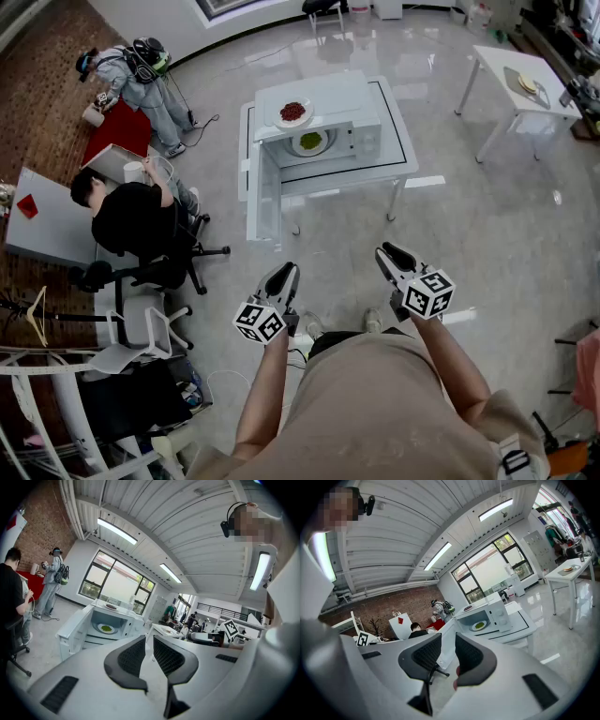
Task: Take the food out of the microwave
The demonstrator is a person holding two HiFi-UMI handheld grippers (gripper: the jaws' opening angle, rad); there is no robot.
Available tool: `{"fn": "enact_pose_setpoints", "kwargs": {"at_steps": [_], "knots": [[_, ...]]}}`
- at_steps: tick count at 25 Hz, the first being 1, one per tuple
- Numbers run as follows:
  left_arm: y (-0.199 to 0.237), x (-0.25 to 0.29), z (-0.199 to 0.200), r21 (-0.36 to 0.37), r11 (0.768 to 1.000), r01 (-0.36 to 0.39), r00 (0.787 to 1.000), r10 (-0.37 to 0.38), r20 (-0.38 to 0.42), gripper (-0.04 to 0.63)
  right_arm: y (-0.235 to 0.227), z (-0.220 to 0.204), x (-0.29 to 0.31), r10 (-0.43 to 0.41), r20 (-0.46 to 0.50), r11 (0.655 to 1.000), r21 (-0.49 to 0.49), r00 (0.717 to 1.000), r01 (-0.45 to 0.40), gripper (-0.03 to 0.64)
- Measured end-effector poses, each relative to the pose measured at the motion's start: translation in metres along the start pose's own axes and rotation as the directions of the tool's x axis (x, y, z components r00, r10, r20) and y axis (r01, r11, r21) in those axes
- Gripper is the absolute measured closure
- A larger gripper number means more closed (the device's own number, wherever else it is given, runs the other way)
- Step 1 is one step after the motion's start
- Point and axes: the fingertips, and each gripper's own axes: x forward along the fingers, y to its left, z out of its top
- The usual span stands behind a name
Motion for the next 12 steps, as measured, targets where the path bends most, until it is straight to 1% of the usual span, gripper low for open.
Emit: {"fn": "enact_pose_setpoints", "kwargs": {"at_steps": [9,11,12], "knots": [[-0.017,0.012,-0.003,0.004,1.0,-0.008,1.0,0.008,0.005,0.552,-0.013,0.003,-0.01,0.016,-0.012,1.0,-0.008,1.0,-0.016,0.518],[-0.019,0.013,-0.006,0.004,1.0,-0.012,1.0,0.012,0.002,0.552,-0.015,0.005,-0.012,0.029,-0.001,0.999,0.021,1.0,-0.029,0.518],[-0.02,0.014,-0.007,0.003,1.0,-0.014,1.0,0.014,0.001,0.552,-0.016,0.006,-0.014,0.042,0.011,0.998,0.051,0.999,-0.042,0.518]]}}
